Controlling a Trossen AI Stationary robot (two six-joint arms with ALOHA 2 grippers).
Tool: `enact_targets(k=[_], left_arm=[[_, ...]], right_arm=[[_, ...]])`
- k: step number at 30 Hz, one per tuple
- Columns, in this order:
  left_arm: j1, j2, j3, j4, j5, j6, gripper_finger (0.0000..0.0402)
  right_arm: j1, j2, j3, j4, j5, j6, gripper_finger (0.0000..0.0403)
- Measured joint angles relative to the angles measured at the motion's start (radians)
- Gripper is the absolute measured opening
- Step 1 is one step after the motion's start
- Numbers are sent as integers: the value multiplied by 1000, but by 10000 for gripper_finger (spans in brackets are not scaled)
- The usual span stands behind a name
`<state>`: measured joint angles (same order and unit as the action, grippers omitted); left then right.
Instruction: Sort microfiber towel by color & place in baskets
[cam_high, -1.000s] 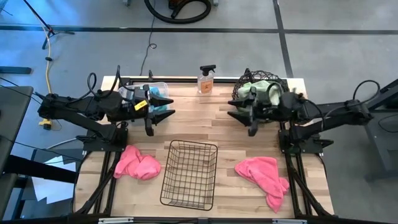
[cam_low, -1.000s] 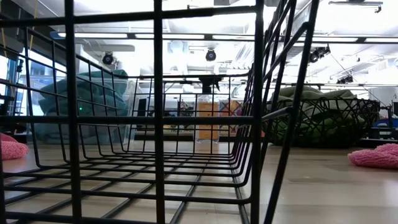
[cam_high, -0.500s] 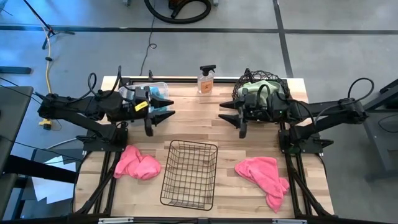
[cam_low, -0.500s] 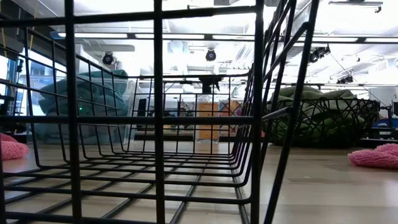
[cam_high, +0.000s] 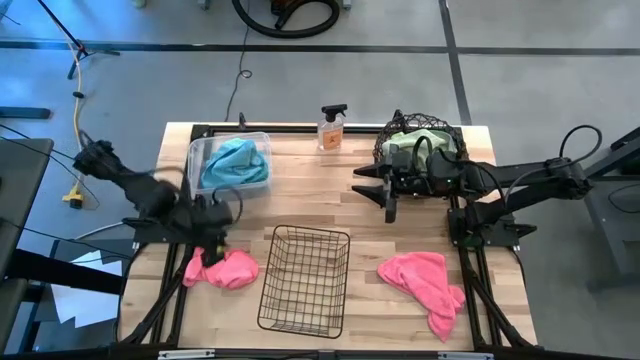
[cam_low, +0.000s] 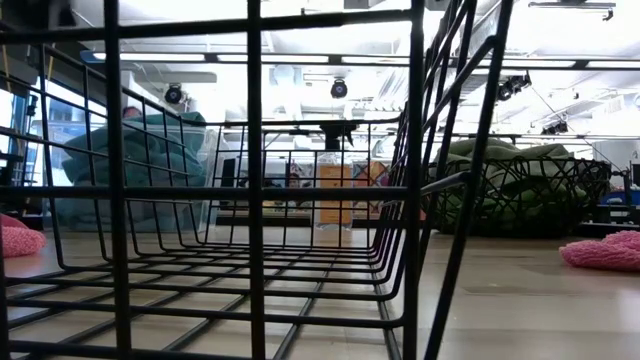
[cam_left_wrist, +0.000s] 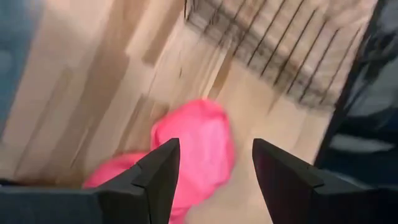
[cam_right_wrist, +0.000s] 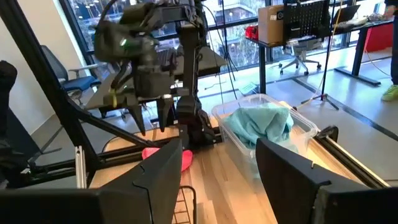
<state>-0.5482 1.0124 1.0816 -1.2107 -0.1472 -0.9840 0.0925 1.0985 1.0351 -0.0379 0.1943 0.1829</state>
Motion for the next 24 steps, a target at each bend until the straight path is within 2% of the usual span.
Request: enact_targets(k=[5, 9, 14, 20, 24], left_arm=[[-168, 7, -158, 66, -15, -91, 190], [-243, 8, -289, 109, -4, -225, 191], [-237, 9, -377, 115, 63, -445, 191], [-189, 10, -479, 151, 173, -592, 191], [-184, 25, -514, 248, 179, -675, 191]], right_arm=[[0, 0, 0, -4, 0, 0, 201], [0, 0, 0, -5, 1, 1, 201], [-1, 0, 0, -12, 5, 38, 201], [-1, 2, 0, -27, 45, 49, 201], [-1, 2, 0, -27, 50, 53, 201]])
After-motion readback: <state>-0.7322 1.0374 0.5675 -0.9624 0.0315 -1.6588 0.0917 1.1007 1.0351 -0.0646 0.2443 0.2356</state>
